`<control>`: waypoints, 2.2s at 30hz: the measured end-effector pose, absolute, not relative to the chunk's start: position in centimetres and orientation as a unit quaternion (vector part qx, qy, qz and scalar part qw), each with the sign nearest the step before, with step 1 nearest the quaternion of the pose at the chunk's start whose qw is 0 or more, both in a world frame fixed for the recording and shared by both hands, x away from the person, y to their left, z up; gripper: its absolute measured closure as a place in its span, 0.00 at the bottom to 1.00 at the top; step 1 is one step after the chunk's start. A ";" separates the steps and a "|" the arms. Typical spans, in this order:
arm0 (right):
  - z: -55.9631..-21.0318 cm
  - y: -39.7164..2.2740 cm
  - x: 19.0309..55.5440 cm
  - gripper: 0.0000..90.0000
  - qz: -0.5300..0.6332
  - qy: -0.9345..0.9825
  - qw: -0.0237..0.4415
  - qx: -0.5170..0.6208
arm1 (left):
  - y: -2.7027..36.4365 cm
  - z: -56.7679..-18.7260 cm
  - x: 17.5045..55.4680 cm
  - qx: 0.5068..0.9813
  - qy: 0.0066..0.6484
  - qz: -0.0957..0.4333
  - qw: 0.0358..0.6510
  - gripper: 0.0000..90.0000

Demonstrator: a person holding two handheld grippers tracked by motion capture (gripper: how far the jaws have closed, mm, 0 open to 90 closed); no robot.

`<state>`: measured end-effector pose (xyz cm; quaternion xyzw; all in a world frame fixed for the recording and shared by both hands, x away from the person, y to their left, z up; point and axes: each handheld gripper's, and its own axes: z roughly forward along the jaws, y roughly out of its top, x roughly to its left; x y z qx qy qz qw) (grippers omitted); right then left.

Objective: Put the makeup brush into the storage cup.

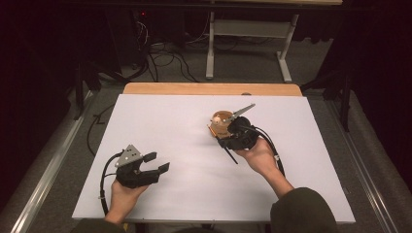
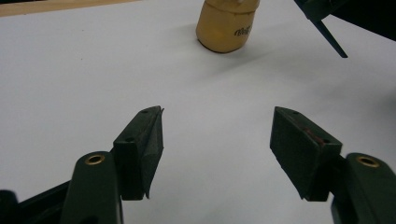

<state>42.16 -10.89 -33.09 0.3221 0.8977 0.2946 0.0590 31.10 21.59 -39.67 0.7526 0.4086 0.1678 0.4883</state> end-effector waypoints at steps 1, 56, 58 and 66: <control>-33.1 -11.1 42.1 0.94 0.298 0.897 0.060 0.321 | 21.6 -39.7 31.1 0.753 0.408 0.168 0.488 0.39; -32.6 -15.1 40.4 0.94 0.434 0.828 0.115 0.336 | 21.4 -39.8 31.1 0.755 0.408 0.167 0.486 0.39; -32.6 -15.2 40.6 0.94 0.436 0.826 0.115 0.337 | 21.4 -39.8 31.1 0.754 0.409 0.167 0.486 0.39; -32.1 -15.2 41.2 0.94 0.436 0.824 0.123 0.340 | 21.4 -39.8 31.1 0.754 0.408 0.166 0.486 0.39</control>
